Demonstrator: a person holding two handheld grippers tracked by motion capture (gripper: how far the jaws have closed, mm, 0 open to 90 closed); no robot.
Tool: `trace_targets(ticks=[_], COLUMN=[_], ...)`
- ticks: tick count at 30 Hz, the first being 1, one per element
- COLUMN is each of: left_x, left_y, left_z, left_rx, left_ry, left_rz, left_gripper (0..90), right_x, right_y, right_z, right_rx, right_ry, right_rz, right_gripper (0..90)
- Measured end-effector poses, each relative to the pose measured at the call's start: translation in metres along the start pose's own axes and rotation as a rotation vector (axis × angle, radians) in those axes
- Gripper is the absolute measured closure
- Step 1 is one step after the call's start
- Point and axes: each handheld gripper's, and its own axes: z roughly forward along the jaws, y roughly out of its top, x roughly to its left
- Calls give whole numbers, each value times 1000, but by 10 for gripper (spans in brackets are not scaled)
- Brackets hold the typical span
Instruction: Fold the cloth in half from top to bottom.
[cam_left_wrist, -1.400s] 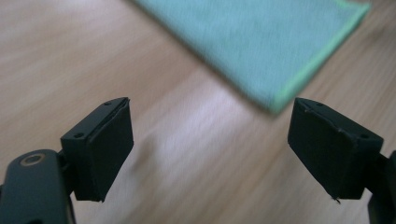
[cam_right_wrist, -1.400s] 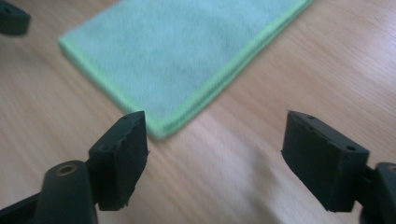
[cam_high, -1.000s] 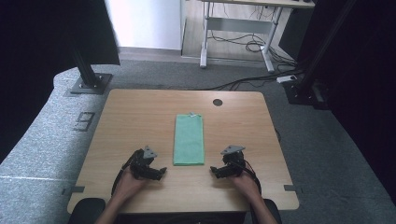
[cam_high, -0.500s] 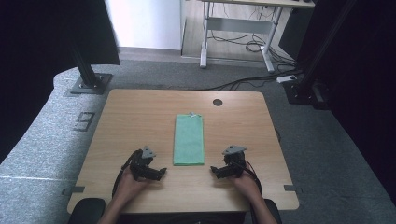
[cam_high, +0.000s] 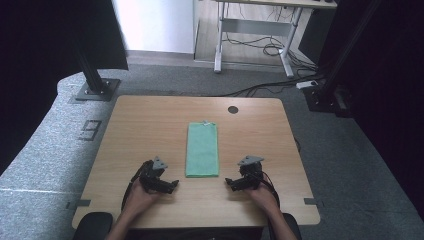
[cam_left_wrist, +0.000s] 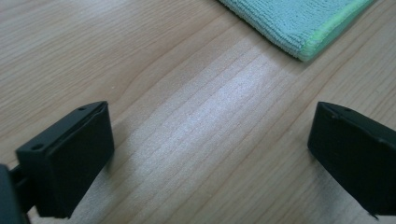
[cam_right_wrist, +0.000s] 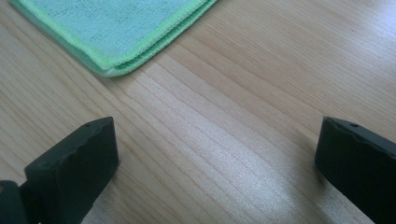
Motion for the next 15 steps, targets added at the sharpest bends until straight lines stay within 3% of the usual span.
trace_targets(ticks=[2,5,8,11,15], left_x=[1,6,13,15,16], left_y=[6,23,43,58,65], left_z=[1,1,4,16,38], left_rx=[-5,-42,-90,-95,-53], left_ry=[-23,2,-13,0,46], left_rz=[-18,-16,-59,-55,-34], left_gripper=[0,0,0,0,0], right_x=[1,3,4,7,7], right_y=[3,16,33,47,58], right_z=[0,2,5,14,34], right_rx=[9,-1,-30,-40,-20], right_ry=[9,19,40,38,8], right_rz=[5,6,29,37,29], right_gripper=[0,0,19,22,40])
